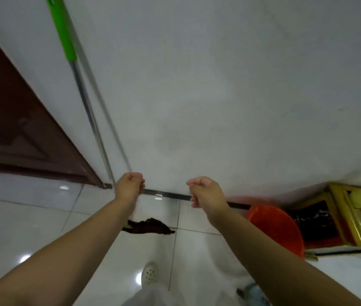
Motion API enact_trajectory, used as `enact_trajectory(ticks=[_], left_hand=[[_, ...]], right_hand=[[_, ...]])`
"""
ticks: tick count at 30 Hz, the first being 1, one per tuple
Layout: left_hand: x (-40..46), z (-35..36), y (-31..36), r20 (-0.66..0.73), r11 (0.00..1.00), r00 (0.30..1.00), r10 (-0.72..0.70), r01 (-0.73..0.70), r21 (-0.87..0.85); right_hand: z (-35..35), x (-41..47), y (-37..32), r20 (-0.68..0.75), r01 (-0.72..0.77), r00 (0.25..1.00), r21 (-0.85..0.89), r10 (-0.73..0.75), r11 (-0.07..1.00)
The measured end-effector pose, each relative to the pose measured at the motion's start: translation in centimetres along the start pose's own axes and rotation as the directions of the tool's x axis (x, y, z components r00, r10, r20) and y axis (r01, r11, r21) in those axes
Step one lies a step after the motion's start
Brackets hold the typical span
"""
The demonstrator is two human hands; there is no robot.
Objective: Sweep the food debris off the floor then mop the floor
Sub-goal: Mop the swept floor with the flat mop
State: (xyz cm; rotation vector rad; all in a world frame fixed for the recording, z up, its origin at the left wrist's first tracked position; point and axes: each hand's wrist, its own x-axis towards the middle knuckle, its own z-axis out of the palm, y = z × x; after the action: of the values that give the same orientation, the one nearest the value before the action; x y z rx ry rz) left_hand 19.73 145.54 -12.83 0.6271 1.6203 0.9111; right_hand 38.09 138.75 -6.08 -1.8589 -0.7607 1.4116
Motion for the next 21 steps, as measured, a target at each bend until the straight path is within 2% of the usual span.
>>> enact_trajectory(ticks=[3, 6, 8, 16, 21], left_hand=[[5.7, -4.1, 4.1, -0.135, 0.996, 0.987, 0.09, -0.086, 0.036], [10.5, -6.6, 8.0, -0.261, 0.97, 0.945, 0.197, -0.15, 0.19], [13.1, -7.5, 10.2, -0.275, 0.953, 0.928, 0.251, -0.186, 0.24], [19.1, -7.8, 13.6, 0.005, 0.897, 0.94, 0.34, -0.326, 0.3], [19.1, -7.4, 13.1, 0.091, 0.881, 0.928, 0.361, -0.371, 0.292]], right_hand=[[5.0, 2.5, -3.6, 0.054, 0.02, 0.998, -0.001, -0.02, 1.0], [8.5, 4.5, -6.4, 0.08, 0.04, 0.996, -0.023, -0.038, 0.999], [10.0, 5.5, -7.8, 0.089, 0.051, 0.995, -0.037, -0.048, 0.998], [12.2, 7.5, -10.1, 0.074, 0.045, 0.996, -0.049, -0.042, 0.998], [12.2, 7.8, -10.3, 0.072, 0.061, 0.996, -0.068, -0.056, 0.996]])
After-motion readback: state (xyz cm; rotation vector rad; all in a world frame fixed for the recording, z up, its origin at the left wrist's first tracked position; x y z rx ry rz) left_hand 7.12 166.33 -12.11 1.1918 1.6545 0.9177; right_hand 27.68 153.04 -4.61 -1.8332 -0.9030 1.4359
